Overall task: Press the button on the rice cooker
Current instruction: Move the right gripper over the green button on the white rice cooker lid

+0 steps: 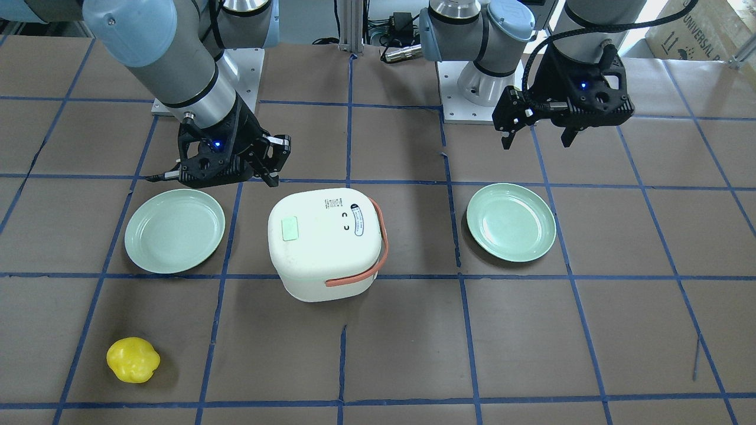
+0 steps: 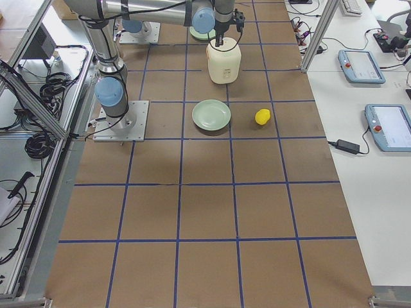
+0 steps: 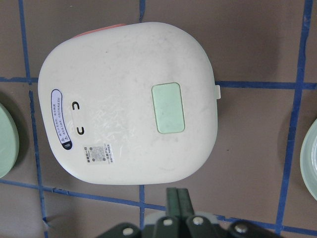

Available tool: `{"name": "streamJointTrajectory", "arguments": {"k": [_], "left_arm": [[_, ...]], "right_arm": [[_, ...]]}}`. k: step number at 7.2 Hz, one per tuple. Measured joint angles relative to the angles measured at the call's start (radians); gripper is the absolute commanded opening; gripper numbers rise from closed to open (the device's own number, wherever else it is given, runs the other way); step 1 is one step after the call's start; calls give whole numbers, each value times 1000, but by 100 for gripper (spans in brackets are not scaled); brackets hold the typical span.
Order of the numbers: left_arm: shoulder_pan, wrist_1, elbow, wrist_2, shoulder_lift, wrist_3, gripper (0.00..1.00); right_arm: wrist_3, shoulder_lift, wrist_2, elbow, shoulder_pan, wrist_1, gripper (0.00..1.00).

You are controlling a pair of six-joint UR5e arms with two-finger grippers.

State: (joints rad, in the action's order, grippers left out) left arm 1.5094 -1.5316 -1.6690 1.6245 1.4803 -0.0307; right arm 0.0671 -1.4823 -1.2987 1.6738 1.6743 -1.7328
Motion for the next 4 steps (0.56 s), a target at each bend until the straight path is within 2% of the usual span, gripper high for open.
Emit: {"name": "streamJointTrajectory", "arguments": {"k": [4], "left_arm": [[0, 0, 0, 0, 0, 0, 100]], "right_arm": [[6, 62, 2, -9, 2, -86, 9]]}}
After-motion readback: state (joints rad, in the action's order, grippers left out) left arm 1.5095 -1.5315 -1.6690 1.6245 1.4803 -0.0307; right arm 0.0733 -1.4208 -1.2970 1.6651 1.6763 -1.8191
